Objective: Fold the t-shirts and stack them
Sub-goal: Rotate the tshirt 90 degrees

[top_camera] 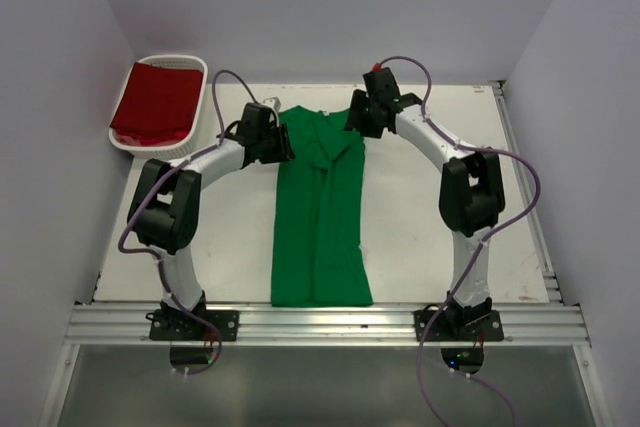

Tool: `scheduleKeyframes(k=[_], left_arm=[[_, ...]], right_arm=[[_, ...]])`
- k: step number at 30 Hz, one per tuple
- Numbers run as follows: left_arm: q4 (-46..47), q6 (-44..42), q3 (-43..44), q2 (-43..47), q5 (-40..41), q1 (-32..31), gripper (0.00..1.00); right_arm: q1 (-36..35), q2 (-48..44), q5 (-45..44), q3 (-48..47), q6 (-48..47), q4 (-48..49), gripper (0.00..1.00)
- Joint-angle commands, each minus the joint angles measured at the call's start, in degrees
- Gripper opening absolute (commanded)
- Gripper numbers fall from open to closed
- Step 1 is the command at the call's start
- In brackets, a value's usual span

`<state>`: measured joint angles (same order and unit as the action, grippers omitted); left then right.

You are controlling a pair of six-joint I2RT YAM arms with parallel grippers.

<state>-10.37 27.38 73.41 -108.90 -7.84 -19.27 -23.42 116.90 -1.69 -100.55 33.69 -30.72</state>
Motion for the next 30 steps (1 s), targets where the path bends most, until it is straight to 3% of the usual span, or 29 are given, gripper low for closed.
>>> scheduleKeyframes(k=[1,9,23,30], left_arm=[[2.55,0.13,-3.09,6.67,1.15,-0.07,0.44],[2.29,0.05,-6.43,10.99,2.56,0.02,0.45],[2.02,0.05,-7.66,13.28,3.44,0.11,0.46],[1.93,0.05,-7.84,13.19,3.53,0.11,0.46]], right_arm=[[1.09,4.29,8.1,-5.34,2.16,2.86,0.54],[1.27,9.22,13.3,-6.24,5.42,4.97,0.5],[1.18,6.76,4.78,-0.87,3.75,2.51,0.5],[1.27,9.21,4.59,-3.06,3.05,2.07,0.49]])
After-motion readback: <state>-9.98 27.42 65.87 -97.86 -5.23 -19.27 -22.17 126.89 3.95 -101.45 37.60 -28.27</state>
